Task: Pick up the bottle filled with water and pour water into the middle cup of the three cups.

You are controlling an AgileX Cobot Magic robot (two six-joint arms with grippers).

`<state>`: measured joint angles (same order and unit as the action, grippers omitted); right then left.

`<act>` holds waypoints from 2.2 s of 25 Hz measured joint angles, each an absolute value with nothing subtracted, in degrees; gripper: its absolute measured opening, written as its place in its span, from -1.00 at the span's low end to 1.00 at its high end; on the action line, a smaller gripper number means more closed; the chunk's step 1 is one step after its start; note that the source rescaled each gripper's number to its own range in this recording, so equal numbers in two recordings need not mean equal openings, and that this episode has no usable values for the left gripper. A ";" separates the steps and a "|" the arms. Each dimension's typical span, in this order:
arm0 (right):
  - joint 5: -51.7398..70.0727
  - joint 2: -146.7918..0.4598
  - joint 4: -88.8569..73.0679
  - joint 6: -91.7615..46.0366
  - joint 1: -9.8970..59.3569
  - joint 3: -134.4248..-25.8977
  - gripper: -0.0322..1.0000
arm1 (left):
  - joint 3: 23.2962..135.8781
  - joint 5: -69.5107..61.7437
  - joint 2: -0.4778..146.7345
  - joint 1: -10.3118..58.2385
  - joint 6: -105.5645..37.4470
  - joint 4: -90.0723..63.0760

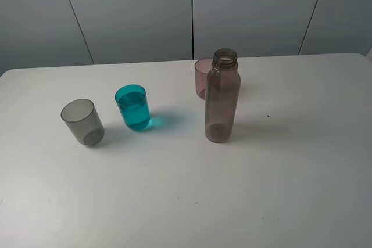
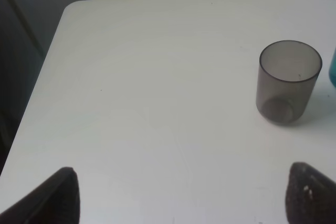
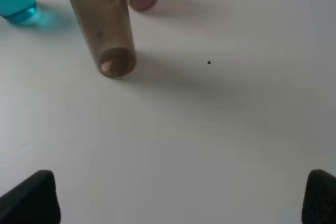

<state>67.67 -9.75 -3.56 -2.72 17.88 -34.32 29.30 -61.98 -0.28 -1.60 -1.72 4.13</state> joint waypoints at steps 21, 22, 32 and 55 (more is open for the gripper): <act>62.88 0.00 -2.25 -0.70 18.20 -29.15 1.00 | 29.30 -61.98 -0.28 -1.60 -1.84 4.13; 62.88 0.00 -2.21 -0.70 18.20 -29.15 1.00 | 29.30 -61.98 -0.28 -1.60 -1.84 4.13; 62.84 0.00 -1.08 0.00 1.30 -28.91 1.00 | 29.30 -61.98 -0.28 -1.60 -1.96 4.13; 62.75 0.00 -1.09 0.00 -2.03 -28.91 1.00 | 29.30 -61.98 -0.28 -1.60 -1.96 4.13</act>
